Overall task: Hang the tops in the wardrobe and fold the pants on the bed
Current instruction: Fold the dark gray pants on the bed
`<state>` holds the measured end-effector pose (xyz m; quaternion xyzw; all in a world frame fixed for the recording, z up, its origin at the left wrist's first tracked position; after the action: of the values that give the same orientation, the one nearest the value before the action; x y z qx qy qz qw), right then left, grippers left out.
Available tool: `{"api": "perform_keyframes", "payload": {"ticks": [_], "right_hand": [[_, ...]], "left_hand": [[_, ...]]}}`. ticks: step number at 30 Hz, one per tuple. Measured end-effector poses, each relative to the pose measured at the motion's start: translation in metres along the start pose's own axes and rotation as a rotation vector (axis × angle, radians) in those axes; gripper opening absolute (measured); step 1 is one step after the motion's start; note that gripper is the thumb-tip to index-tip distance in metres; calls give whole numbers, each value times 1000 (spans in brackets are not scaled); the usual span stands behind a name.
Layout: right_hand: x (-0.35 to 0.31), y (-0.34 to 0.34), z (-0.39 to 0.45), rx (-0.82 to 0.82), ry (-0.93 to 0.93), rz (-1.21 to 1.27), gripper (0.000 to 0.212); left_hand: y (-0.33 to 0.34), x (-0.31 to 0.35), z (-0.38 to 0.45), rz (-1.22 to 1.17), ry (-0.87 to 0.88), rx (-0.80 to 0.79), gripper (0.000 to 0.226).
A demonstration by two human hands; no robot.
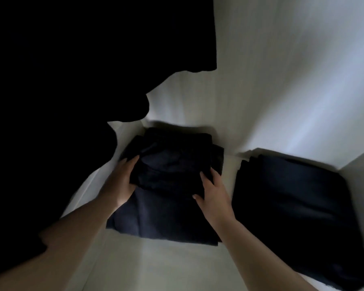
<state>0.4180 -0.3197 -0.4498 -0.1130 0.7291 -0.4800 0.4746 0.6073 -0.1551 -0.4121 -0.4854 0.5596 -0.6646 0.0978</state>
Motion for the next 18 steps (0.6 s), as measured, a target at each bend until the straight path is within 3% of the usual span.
{"api": "perform_keyframes", "payload": {"ticks": [2,4,6,8,12,15,18], "right_hand": [[10,6,2,5,24,5,69],[16,1,-5,86,49,2,65],[12,-11,-16,272,6,2,56],[-12,-18,-24,409,-151,-60,49],[-58,12,1,260,-393,-285,52],[-53,36,31,106,-361,-409,58],[-23,42,55,91,-275,-479,69]], "left_hand": [[10,-8,1,48,-34,-5,83],[9,-8,-11,65,-13,93,81],[6,0,-32,23,89,247,68],[8,16,-50,58,238,340,62],[46,43,-28,230,425,214,58],[68,35,9,367,364,100,72],[75,15,37,479,369,39,74]]}}
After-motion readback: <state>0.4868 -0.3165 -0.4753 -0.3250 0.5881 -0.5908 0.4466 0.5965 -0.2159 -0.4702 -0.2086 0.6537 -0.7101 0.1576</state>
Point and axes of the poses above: each hand's wrist, its own z-axis towards the middle knuckle, its own y-axis out of the palm, x = y × z, the point moved 6 cm from there along z, towards the middle knuckle, and after that the axes turned 5 degrees about -z, right-handed, at the moved point
